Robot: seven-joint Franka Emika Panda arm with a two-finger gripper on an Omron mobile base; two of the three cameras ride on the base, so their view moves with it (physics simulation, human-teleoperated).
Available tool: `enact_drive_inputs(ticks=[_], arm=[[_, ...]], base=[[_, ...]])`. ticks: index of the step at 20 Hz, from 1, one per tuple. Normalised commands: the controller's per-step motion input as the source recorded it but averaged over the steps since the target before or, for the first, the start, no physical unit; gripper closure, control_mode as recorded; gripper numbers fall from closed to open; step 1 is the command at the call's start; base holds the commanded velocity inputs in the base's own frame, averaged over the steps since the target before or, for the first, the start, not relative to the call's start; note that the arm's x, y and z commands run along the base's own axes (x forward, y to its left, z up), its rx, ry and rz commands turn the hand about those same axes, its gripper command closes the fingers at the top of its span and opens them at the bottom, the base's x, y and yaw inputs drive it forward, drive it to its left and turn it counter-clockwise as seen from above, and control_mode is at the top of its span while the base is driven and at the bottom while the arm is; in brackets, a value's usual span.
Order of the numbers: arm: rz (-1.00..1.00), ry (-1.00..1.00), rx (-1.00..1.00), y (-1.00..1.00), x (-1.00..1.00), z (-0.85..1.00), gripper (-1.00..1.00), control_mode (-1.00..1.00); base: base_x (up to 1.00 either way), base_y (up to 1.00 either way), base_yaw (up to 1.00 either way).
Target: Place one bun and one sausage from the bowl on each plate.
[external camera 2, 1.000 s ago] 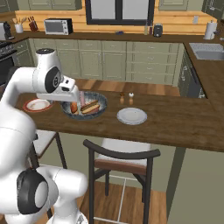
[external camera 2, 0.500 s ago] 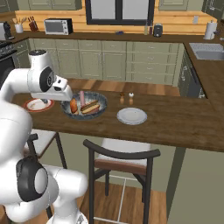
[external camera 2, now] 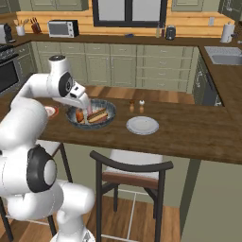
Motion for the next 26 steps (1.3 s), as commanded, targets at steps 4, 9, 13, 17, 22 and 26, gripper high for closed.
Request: enact_drive_inputs(ticks=[4, 9, 13, 17, 22, 26], arm=[[-0.13, 0.02, 0.0, 0.0, 0.98, -0.26, -1.0, -1.0], [-0.06, 0.03, 0.05, -0.04, 0.9, -0.44, -1.0, -1.0], [-0.05, 0.03, 0.07, 0.0, 0.82, -0.67, -1.0, -1.0], [-0.01, 0.0, 0.0, 0.02, 0.71, -0.27, -1.0, -1.0], [0.0, 0.02, 0.0, 0.1, 0.75, -0.38, -1.0, -1.0], [0.0, 0.05, 0.0, 0.16, 0.69, -0.47, -1.0, -1.0]], base=[[0.0, 0.0, 0.0], [0.0, 0.0, 0.0], [0.0, 0.0, 0.0], [0.0, 0.0, 0.0], [0.0, 0.0, 0.0], [0.0, 0.0, 0.0]])
